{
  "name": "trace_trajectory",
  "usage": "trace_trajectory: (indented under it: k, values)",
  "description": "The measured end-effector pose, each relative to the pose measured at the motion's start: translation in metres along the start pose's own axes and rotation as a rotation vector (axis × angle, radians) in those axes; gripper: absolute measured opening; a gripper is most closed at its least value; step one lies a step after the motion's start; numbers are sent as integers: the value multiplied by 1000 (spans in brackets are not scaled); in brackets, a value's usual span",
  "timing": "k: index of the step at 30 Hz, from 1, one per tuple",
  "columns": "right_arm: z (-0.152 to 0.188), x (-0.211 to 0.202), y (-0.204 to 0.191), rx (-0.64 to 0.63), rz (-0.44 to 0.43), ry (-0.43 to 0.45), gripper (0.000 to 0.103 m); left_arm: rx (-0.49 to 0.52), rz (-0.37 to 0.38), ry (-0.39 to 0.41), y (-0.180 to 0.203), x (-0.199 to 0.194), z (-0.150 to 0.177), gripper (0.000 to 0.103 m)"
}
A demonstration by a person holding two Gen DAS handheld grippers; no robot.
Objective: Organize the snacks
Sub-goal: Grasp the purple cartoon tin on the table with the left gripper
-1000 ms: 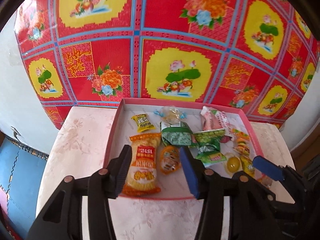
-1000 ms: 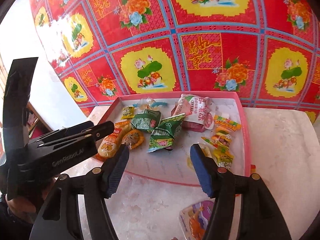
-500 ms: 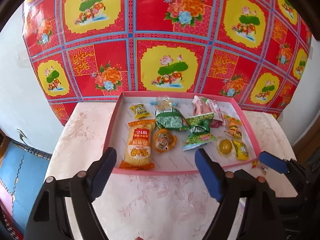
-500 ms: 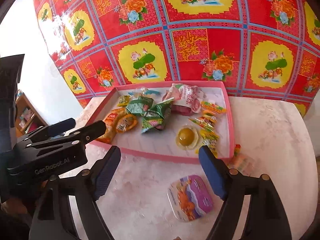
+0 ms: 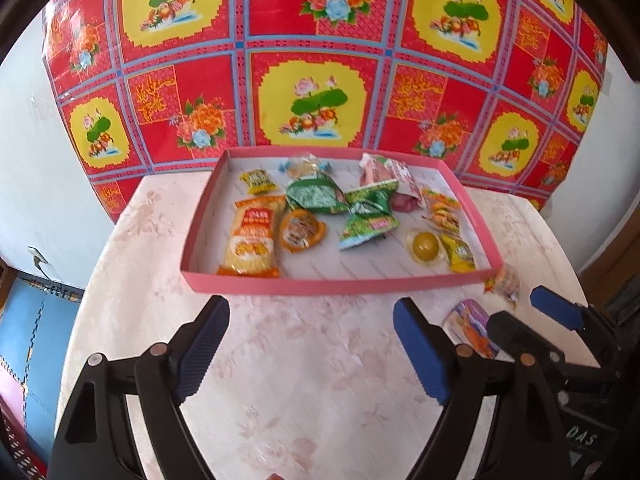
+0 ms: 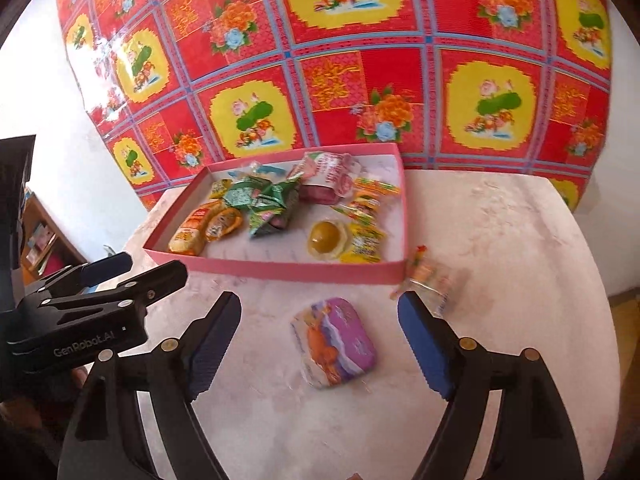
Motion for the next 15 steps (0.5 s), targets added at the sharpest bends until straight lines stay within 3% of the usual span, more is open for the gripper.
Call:
trace_trajectory:
  k: [15]
  values:
    - [20,-24,46,30,91,-23,83,37,84,-61,43,-2,17,87]
Point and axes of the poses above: each gripper's, at about its wrist camera, not at the fingertips, and x roughly the way its jaws point, y to its right, z to its underside, the point moved 3 cm from there along x, roughly the way its jaws point, and after that the axes turned 13 degrees about y, right-handed, at the moved point
